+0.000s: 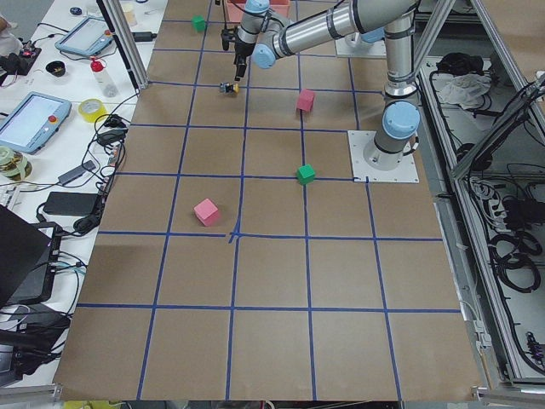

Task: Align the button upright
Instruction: 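Withdraw the right gripper while the left arm reaches over the switch, then lower the left gripper and grasp the switch by its yellow cap, then lift the switch with the left gripper and carry it farther from the robot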

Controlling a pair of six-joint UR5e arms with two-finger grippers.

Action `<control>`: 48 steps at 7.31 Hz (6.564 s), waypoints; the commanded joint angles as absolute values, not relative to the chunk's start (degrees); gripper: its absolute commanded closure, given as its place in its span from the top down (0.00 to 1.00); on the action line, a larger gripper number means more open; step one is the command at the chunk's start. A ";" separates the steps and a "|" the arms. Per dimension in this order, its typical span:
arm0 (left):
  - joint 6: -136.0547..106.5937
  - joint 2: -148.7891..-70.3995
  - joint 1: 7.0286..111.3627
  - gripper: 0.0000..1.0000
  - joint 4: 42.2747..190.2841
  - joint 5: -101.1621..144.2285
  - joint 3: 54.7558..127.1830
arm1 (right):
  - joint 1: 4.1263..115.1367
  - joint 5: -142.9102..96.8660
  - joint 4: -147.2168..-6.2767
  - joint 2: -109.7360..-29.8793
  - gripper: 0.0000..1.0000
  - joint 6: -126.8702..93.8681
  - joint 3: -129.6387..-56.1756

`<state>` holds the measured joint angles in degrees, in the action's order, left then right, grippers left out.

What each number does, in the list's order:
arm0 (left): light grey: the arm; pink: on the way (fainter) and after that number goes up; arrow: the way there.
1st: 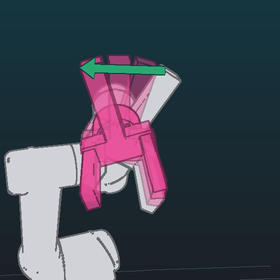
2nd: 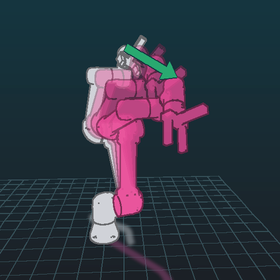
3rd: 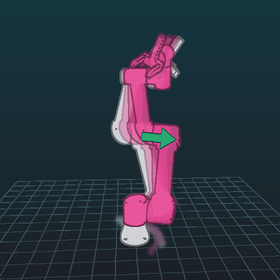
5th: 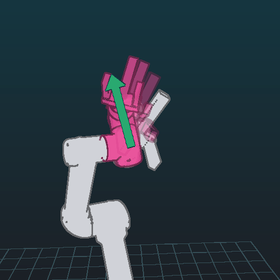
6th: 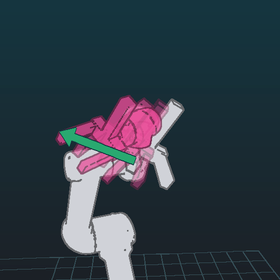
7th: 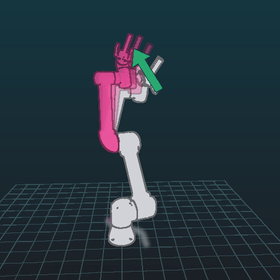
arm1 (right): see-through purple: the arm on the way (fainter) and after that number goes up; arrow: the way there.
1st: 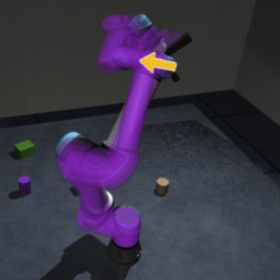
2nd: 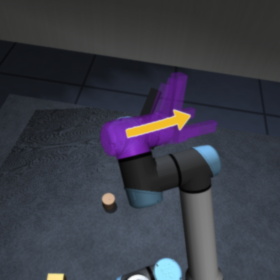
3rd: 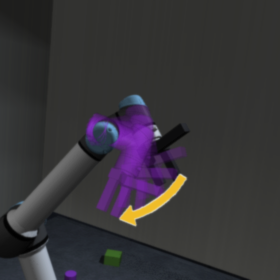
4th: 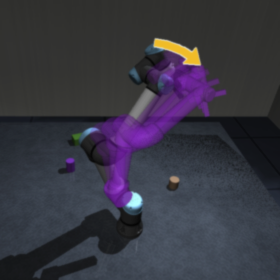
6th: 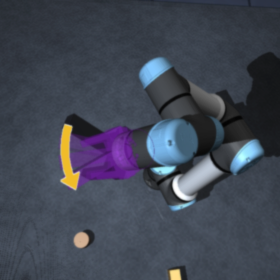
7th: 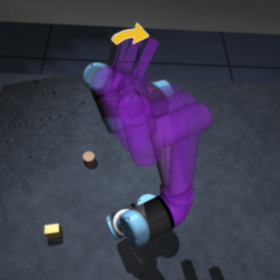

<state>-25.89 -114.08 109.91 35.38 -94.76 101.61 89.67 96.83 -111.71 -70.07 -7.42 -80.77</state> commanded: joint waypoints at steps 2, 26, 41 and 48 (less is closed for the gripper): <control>-26.02 -117.33 110.48 0.99 14.82 -95.27 110.11 | 89.38 96.68 -113.72 -71.10 1.00 -7.47 -80.33; -25.14 -117.88 113.65 0.11 19.71 -100.28 107.06 | 90.97 91.58 -102.66 -79.01 1.00 2.11 -82.09; -5.54 -116.70 84.56 0.00 94.63 -83.77 83.44 | 90.71 91.67 -99.93 -78.84 1.00 1.32 -82.79; -21.34 -121.90 76.56 0.00 98.44 -65.49 82.08 | 90.70 91.32 -101.07 -78.66 1.00 1.32 -84.20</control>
